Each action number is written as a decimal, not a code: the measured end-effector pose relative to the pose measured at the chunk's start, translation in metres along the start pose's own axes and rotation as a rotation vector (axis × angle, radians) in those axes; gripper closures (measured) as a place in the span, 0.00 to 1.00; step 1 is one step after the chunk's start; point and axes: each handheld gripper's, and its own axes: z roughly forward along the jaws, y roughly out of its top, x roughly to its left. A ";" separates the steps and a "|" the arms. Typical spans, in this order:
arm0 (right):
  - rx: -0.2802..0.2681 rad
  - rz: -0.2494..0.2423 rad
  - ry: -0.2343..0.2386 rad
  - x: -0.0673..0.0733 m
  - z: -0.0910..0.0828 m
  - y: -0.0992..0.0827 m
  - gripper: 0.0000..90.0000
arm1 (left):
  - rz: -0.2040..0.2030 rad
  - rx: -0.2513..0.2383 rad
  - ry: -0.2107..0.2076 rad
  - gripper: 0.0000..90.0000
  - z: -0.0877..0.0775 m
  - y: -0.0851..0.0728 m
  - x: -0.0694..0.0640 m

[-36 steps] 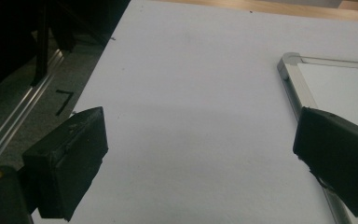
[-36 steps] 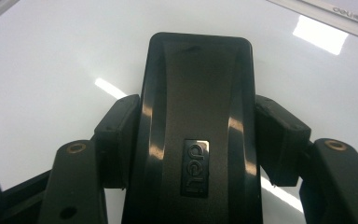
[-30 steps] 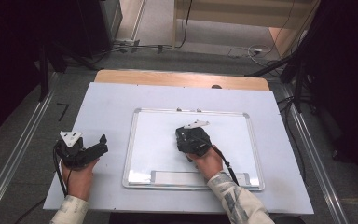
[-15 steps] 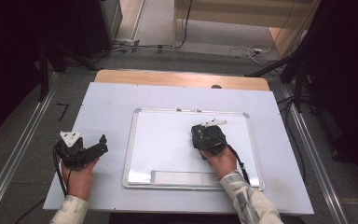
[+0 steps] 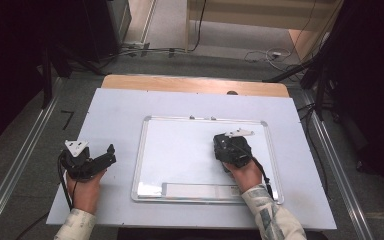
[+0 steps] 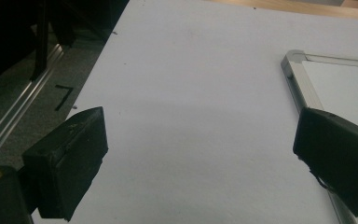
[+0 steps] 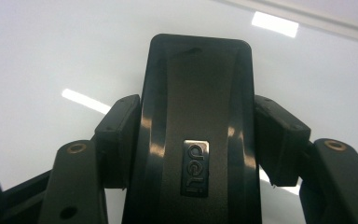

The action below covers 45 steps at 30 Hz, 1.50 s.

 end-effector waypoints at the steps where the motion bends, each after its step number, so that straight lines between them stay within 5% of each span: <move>1: -0.015 0.005 0.002 -0.002 -0.005 0.001 0.40 | -0.002 0.000 0.000 0.04 0.000 0.000 0.000; 23: -0.041 0.171 -0.099 -0.066 -0.063 -0.044 0.40 | 0.016 -0.001 -0.027 0.04 0.004 0.002 -0.008; 45: -0.007 0.214 -0.167 -0.080 -0.055 -0.056 0.40 | 0.011 -0.007 -0.031 0.04 0.004 0.003 -0.008</move>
